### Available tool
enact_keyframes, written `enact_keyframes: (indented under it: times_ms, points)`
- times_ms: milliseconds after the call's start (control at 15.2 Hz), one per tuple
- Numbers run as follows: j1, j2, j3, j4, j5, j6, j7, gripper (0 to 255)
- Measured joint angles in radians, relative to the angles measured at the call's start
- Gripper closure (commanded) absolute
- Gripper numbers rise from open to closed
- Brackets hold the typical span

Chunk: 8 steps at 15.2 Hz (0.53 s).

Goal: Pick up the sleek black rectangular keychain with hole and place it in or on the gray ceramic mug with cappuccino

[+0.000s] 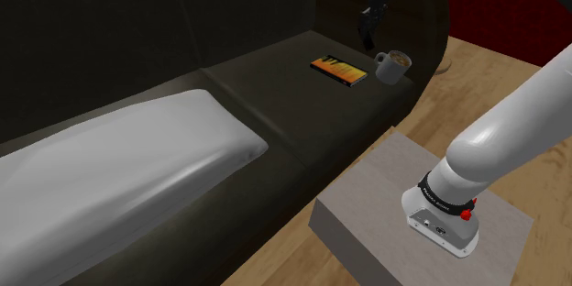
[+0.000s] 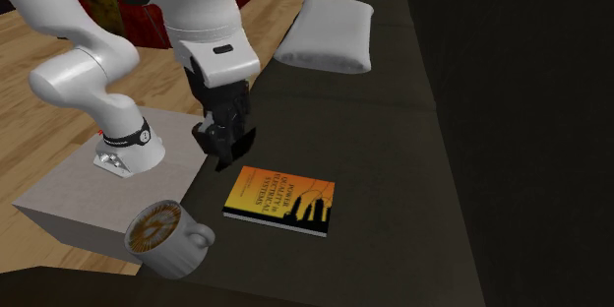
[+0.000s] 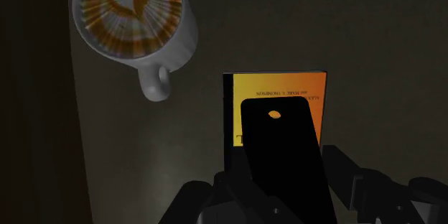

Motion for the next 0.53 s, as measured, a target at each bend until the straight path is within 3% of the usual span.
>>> enact_keyframes:
  times_ms: [528]
  points:
    - [-0.090,-0.008,-0.113,-0.008,-0.015,0.006,-0.197,255]
